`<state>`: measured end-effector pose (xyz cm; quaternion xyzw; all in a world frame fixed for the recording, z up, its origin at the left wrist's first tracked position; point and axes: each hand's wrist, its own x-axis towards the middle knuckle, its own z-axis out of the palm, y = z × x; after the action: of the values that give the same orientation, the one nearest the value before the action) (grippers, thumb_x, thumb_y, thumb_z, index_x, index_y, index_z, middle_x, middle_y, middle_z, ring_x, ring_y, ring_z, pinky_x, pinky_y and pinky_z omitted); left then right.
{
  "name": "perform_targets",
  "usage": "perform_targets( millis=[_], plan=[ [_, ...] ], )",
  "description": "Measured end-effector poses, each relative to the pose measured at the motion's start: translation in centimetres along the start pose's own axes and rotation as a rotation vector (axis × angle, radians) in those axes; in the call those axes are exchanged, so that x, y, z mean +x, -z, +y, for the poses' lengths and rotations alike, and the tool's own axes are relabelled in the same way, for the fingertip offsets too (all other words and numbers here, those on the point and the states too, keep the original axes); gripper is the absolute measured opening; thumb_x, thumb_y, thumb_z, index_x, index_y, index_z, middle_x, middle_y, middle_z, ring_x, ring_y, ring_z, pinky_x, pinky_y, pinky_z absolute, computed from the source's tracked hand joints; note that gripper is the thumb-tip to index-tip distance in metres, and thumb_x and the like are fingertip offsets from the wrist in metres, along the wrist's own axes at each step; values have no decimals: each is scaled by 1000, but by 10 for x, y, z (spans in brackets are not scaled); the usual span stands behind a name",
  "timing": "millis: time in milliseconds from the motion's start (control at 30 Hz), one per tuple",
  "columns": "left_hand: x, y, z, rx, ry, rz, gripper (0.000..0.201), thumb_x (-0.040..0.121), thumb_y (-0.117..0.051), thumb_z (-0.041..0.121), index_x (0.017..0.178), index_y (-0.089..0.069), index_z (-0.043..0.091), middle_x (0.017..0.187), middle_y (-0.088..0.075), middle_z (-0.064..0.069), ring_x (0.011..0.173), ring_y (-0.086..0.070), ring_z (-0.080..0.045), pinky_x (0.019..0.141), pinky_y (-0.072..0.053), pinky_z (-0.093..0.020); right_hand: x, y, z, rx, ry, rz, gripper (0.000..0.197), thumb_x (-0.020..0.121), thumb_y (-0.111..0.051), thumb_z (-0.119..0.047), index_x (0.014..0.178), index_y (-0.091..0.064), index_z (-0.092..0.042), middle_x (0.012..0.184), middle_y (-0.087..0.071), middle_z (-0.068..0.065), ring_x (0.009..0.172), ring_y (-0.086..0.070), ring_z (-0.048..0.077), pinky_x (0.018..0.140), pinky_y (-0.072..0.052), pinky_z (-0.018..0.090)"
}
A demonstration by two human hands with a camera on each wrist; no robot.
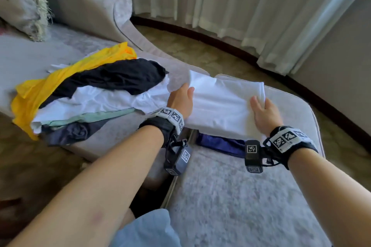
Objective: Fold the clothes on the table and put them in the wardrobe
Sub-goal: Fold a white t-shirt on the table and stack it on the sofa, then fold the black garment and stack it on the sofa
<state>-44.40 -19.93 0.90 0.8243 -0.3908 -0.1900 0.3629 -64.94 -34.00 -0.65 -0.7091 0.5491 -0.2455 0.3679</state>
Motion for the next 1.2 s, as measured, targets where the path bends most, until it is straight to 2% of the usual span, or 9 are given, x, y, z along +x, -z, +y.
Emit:
perform_targets(
  millis=[167, 333, 467, 600, 700, 767, 833, 933, 1200],
  plan=[
    [19, -60, -6, 18, 23, -88, 36, 105, -30, 32, 106, -52, 5, 103, -62, -23, 89, -54, -37, 71, -34, -34, 14, 3, 54, 33, -145, -10, 30, 100, -48, -44, 110, -59, -18, 100, -67, 9, 92, -65, 32, 83, -53, 45],
    [34, -107, -30, 58, 127, -110, 30, 105, -32, 32, 87, -41, 10, 90, -58, -19, 78, -50, -33, 69, -38, -35, 23, -4, 85, -32, -237, -65, 43, 102, -45, -44, 130, -57, -13, 117, -64, 7, 110, -61, 33, 95, -49, 42],
    [39, -128, -56, 67, 165, -133, 29, 103, -32, 35, 85, -40, 14, 97, -62, -23, 89, -59, -41, 82, -49, -45, 28, -21, 97, -82, -290, -66, 50, 102, -44, -45, 139, -50, -10, 136, -58, 12, 125, -53, 33, 102, -40, 38],
    [43, -125, -51, 241, 238, -172, 35, 103, -28, 40, 102, -45, 9, 113, -61, -24, 101, -59, -41, 84, -46, -42, 40, -25, 93, -151, -374, -80, 47, 93, -53, -43, 127, -48, -10, 123, -61, 13, 108, -59, 34, 89, -46, 38],
    [42, -117, -41, 298, 236, -112, 44, 101, -33, 41, 124, -37, 4, 128, -50, -23, 115, -50, -38, 90, -39, -43, 51, -21, 75, -247, -284, 41, 62, 84, -59, -41, 135, -39, -12, 138, -45, 15, 123, -47, 34, 104, -41, 46],
    [40, -113, -34, 347, 54, -73, 50, 99, -38, 43, 135, -34, 9, 141, -37, -20, 126, -37, -35, 100, -32, -43, 51, -26, 60, -406, -89, 45, 67, 91, -52, -49, 148, -28, -24, 154, -28, 10, 140, -28, 32, 114, -25, 49],
    [37, -115, -29, 437, -110, -269, 62, 96, -37, 54, 150, -19, 29, 159, -7, -8, 143, -10, -30, 113, -18, -48, 43, -39, 47, -514, 26, -94, 67, 94, -42, -60, 153, -16, -40, 164, -6, 1, 150, -8, 28, 118, -9, 53],
    [29, -128, -30, 538, -148, -578, 64, 93, -30, 65, 150, -4, 48, 159, 24, 6, 145, 24, -22, 115, -1, -56, 27, -59, 52, -667, -15, -327, 69, 94, -30, -69, 154, -5, -47, 165, 14, -3, 152, 13, 23, 118, 4, 56],
    [33, -76, -47, 251, 21, -390, 65, 97, -33, 58, 153, -10, 36, 162, 12, 0, 149, 9, -22, 119, -8, -50, 25, -63, 14, -573, -73, -163, 67, 96, -36, -60, 156, -19, -34, 165, -6, 2, 152, 1, 25, 120, -3, 56]
  ],
)
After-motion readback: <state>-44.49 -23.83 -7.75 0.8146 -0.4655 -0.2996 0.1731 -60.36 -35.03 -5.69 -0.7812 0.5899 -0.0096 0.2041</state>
